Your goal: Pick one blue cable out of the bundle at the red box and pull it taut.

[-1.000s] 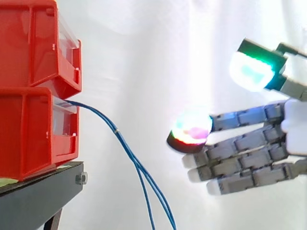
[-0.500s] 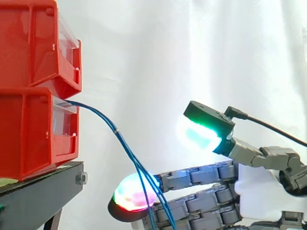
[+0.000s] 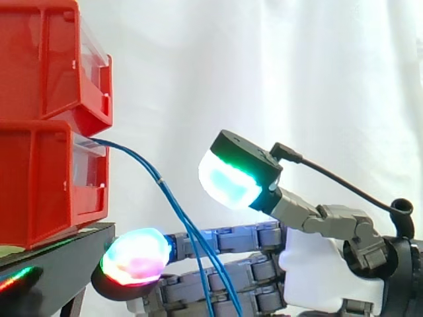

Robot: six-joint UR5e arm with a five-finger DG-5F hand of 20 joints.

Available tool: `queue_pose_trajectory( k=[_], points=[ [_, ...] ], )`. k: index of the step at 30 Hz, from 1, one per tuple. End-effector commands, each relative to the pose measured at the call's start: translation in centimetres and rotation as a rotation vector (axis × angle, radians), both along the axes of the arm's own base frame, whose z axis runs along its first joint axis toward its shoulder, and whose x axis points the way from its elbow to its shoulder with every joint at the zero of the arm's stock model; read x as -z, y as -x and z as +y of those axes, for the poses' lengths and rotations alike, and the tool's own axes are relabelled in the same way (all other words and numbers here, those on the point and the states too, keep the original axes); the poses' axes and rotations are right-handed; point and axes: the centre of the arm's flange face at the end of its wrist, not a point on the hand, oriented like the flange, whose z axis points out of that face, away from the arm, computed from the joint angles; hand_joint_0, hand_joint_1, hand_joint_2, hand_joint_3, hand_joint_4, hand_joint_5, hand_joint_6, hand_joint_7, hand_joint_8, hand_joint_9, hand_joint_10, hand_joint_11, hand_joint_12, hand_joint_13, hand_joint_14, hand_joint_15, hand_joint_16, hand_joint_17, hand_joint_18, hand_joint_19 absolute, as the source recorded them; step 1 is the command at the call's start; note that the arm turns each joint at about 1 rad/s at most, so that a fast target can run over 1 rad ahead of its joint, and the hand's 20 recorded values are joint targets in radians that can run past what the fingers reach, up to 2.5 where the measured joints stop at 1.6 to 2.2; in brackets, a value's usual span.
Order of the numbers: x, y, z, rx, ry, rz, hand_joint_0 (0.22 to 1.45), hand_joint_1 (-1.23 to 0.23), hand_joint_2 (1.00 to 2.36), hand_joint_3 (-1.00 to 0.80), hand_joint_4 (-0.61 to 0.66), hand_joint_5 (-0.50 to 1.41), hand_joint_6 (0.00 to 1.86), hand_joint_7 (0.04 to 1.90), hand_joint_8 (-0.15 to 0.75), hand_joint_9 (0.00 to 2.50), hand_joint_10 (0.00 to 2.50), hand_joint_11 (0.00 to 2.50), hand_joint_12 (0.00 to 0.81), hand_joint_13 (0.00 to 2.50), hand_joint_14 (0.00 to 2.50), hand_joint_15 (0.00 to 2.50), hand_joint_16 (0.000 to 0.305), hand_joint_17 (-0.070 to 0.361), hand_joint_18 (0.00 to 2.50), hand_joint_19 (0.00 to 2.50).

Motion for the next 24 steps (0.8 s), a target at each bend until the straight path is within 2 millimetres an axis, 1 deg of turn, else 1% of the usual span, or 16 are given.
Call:
queue_pose_trajectory(
  k=[1,4,5,6,8,18,24],
  points=[
    [-0.5,-0.3,0.0,0.001,-0.001,-0.010,0.54,-0.51,1.00,-0.50,0.35,-0.20,0.50,0.86,0.308,0.12,0.00,0.04,0.364,0.00,0.00,0.04,0.065,0.147,0.00,0.13],
    [-2.1,-1.2,-0.1,0.004,-0.004,-0.038,0.55,-0.51,1.00,-0.50,0.36,-0.19,0.50,0.89,0.310,0.13,0.00,0.05,0.364,0.00,0.00,0.04,0.065,0.146,0.00,0.13],
    [-2.3,-1.3,-0.3,0.007,-0.005,-0.041,0.55,-0.51,1.00,-0.50,0.36,-0.19,0.50,0.90,0.309,0.13,0.00,0.04,0.363,0.00,0.00,0.04,0.065,0.145,0.00,0.13],
    [-2.4,-1.4,-0.2,0.006,-0.005,-0.044,0.55,-0.55,1.00,-0.50,0.37,-0.18,0.50,0.89,0.319,0.18,0.00,0.00,0.373,0.00,0.00,0.01,0.066,0.148,0.00,0.08],
    [-2.7,-1.6,-0.2,0.006,-0.005,-0.046,0.55,-0.56,1.00,-0.50,0.38,-0.18,0.50,0.92,0.319,0.18,0.00,0.00,0.371,0.00,0.00,0.01,0.066,0.147,0.00,0.08],
    [-2.9,-1.6,-0.9,0.015,-0.005,-0.044,0.58,-0.57,1.00,-0.48,0.38,-0.16,0.50,1.03,0.318,0.20,0.00,0.01,0.369,0.00,0.00,0.01,0.065,0.146,0.00,0.08],
    [-2.9,-1.6,-1.1,0.015,-0.004,-0.045,0.59,-0.57,1.00,-0.46,0.38,-0.15,0.50,1.05,0.319,0.21,0.00,0.03,0.368,0.00,0.00,0.01,0.064,0.145,0.00,0.07]
  ],
)
